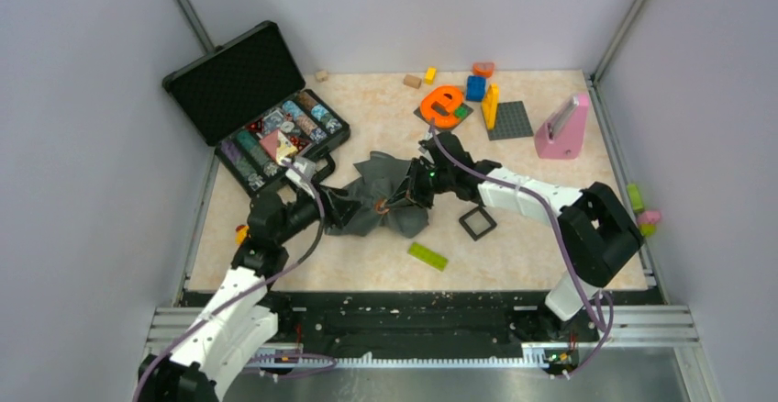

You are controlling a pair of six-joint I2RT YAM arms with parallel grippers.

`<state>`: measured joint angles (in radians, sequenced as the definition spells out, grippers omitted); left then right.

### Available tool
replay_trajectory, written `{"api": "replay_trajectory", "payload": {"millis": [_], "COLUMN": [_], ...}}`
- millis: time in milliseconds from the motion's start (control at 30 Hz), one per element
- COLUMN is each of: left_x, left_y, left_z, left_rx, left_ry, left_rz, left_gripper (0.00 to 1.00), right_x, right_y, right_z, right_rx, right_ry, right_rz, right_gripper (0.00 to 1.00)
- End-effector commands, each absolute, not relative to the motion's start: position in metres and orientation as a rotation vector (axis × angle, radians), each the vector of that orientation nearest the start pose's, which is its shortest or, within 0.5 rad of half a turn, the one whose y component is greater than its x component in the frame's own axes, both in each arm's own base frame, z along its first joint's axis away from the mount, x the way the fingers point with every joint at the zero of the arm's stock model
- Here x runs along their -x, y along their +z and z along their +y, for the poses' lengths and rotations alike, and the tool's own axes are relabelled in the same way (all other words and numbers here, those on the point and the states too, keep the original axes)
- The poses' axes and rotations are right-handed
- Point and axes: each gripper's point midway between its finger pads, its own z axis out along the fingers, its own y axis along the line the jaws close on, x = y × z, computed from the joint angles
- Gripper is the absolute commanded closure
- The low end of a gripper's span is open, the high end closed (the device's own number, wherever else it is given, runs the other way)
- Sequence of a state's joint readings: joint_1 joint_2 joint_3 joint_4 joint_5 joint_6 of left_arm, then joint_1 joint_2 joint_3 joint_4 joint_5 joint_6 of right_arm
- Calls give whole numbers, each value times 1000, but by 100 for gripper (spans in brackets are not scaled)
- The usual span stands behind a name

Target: Remove the brooch from the garment

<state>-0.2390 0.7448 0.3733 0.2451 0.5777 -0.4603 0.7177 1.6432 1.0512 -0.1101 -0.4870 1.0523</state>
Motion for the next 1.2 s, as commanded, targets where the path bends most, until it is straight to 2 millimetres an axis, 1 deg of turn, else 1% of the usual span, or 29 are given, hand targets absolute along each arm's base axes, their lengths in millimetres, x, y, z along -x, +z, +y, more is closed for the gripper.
{"api": "replay_trajectory", "payload": {"millis": [0,100,167,233,400,600,700,900,1000,1067,1100,1133,1167], "left_x": [-243,-237,-236,-236,-235,-231,-231,-225,-222,-224,-226,-228,-231], "left_y": [214,217,212,209,205,204,202,192,189,186,185,184,185], "left_z": [-179,-188,-191,-193,-198,-203,-206,-214,-220,-220,-219,-218,-216], "left_rx": [-477,-582,-622,-665,-752,-834,-873,-960,-998,-1003,-1002,-994,-979], "left_ry": [-777,-698,-663,-631,-567,-517,-500,-467,-463,-443,-429,-413,-399], "left_rz": [1513,1403,1369,1336,1295,1222,1204,1175,1168,1182,1196,1209,1218], "left_gripper": [31,31,32,32,35,36,41,47,48,49,59,72,81], "right_x": [-245,-242,-240,-241,-239,-233,-230,-228,-227,-227,-226,-226,-225], "right_y": [158,173,182,186,187,187,191,196,197,197,196,196,196], "right_z": [364,367,371,372,373,376,376,376,375,375,375,374,374], "right_rx": [-495,-590,-611,-618,-659,-796,-801,-798,-798,-796,-793,-791,-787], "right_ry": [1319,1374,1436,1441,1447,1531,1544,1551,1551,1552,1552,1551,1553], "right_rz": [2735,2754,2752,2748,2763,2770,2768,2761,2764,2763,2765,2766,2766], "right_gripper": [100,100,100,100,100,100,100,100,100,100,100,100,100]}}
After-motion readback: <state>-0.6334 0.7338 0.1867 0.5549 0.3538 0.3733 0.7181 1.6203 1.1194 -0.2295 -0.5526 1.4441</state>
